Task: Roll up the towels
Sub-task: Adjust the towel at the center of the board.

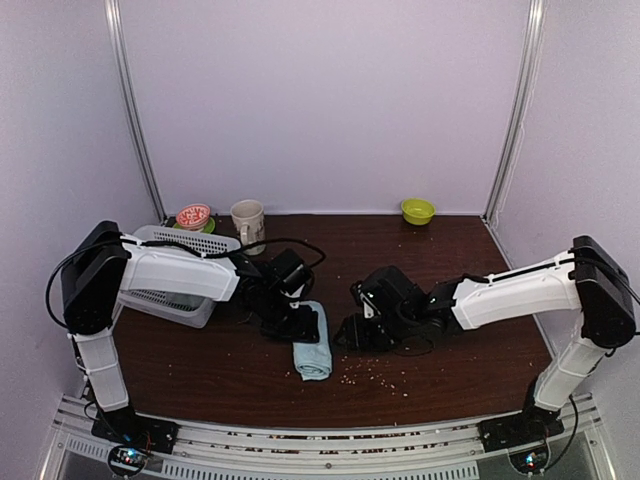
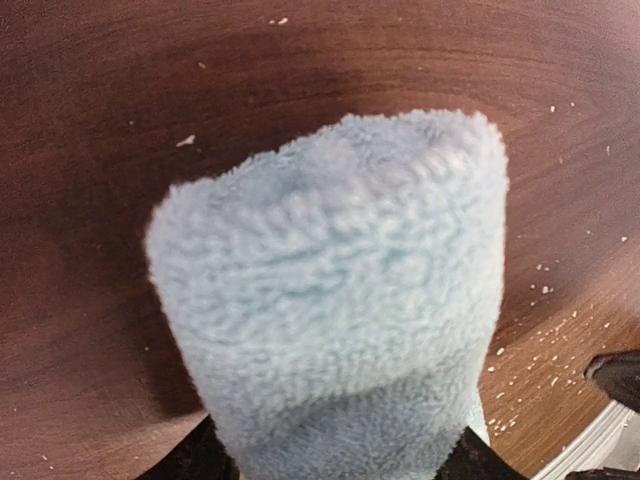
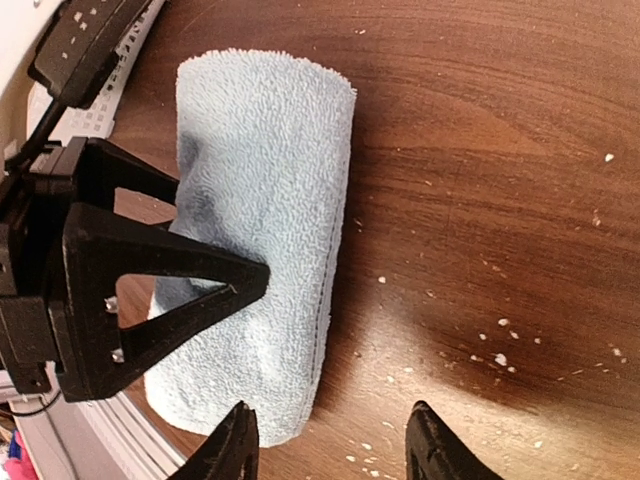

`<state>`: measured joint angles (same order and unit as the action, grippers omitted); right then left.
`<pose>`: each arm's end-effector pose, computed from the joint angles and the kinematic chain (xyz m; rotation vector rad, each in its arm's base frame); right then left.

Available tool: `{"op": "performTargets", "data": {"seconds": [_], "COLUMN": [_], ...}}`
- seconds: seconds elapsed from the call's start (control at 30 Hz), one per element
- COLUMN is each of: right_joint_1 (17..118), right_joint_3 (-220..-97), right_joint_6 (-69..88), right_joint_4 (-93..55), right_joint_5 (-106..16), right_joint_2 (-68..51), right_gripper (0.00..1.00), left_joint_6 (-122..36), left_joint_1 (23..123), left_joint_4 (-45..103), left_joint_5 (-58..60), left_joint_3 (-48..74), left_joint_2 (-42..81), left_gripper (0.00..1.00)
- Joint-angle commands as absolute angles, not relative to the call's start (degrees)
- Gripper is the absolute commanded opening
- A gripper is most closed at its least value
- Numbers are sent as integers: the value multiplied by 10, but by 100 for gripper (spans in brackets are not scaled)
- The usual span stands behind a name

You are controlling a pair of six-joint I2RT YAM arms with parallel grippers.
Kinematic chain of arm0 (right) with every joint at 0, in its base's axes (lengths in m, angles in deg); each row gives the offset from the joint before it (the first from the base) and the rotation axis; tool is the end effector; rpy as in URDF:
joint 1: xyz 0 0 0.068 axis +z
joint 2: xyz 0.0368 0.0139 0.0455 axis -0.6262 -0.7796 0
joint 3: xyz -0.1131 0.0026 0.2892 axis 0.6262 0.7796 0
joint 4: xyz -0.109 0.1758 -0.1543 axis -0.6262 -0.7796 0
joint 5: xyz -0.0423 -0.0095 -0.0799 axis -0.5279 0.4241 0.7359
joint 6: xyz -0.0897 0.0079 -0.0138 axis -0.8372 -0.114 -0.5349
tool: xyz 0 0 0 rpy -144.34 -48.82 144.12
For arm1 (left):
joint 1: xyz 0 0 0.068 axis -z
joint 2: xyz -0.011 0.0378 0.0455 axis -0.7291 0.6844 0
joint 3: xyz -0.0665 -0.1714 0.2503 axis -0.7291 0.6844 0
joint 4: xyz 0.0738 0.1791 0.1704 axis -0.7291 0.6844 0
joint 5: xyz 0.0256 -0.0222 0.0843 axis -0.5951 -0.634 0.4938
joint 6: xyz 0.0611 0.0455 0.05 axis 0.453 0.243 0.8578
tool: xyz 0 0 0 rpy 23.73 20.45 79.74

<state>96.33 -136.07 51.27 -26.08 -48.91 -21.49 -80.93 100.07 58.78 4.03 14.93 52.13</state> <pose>0.1826 0.3165 0.1862 -0.3024 2.6819 0.9671 0.2360 -0.3291 0.1602 0.1159 2.8898 -0.5780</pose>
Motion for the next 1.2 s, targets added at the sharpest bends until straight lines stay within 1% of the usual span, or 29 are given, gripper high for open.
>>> {"op": "performTargets", "data": {"seconds": [0.0,0.07,0.27,0.37,0.43,0.53,0.57,0.67,0.77,1.0,1.17], "right_joint_1": [981,991,999,999,999,999,998,997,996,994,992], "right_joint_3": [-1381,-1382,-1384,-1390,-1390,-1390,-1390,-1394,-1398,-1407,-1405], "right_joint_6": [504,512,526,527,529,533,535,544,550,552,552], "right_joint_4": [-218,-188,-132,-127,-121,-118,-118,-124,-126,-135,-131], "right_joint_5": [-520,-527,-569,-581,-587,-592,-595,-597,-600,-603,-607], "right_joint_2": [-240,-244,-260,-286,-302,-325,-333,-353,-370,-384,-387], "right_gripper": [46,42,31,28,26,25,25,25,24,24,23], "left_joint_6": [-807,-808,-822,-824,-826,-826,-825,-820,-816,-806,-808], "left_joint_1": [1002,1002,1002,1002,1002,1002,1002,1002,1002,1002,1002], "left_joint_4": [609,607,565,557,554,553,554,561,568,632,630], "left_joint_5": [65,66,51,52,56,57,57,61,60,89,104], "left_joint_3": [137,138,172,185,193,205,208,216,226,225,212], "left_joint_2": [521,524,527,529,530,531,530,519,491,377,328], "left_gripper": [62,56,34,28,25,26,30,47,54,55,49]}}
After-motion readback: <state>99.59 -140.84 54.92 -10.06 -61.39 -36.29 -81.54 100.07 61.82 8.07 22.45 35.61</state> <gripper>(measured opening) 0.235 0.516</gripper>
